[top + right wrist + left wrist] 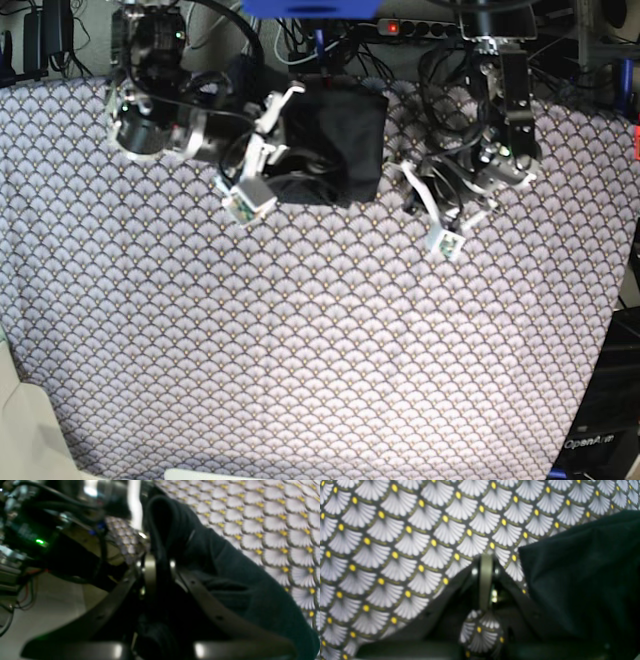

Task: Fold the T-shirt properly
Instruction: 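Fold the held end with the right gripper over toward the left gripper, then press the folded bundle with both grippers, release, and raise the left gripper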

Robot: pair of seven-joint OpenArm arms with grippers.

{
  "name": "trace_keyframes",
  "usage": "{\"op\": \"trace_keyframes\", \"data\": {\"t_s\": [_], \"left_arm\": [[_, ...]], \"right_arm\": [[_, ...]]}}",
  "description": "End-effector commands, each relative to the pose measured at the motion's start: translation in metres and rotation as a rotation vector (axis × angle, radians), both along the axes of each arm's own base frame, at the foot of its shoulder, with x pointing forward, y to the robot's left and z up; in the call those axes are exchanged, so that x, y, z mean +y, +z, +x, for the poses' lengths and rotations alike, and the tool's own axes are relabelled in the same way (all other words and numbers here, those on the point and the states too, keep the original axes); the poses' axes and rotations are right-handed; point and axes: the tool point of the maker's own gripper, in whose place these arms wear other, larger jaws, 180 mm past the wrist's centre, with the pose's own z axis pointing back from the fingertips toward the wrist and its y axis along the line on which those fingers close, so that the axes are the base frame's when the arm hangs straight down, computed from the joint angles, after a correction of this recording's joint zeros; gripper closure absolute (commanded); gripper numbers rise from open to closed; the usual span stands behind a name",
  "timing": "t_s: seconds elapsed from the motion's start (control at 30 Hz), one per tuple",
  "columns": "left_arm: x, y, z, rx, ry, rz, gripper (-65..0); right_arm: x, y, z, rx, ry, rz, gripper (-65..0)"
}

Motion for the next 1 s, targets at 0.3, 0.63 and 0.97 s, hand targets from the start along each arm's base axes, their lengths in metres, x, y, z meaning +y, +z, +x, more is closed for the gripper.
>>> {"op": "trace_keyframes", "data": {"t_s": [0.3, 0.63, 0.97], "left_arm": [[0.0, 0.002, 0.003, -0.013, 0.005, -0.016, 0.0], [0.0, -0.001, -0.001, -0.004, 0.005, -0.016, 0.0], [0.0, -0.002, -0.002, 0.001, 0.005, -0.016, 0.0]], "right_arm": [[0.02, -0.007, 0.016, 0.027, 0.057, 0.052, 0.0], [0.038, -0.021, 0.013, 0.075, 0.125, 0.052, 0.0], [0.05, -0.012, 0.014, 0.045, 0.174, 0.059, -23.4]]}}
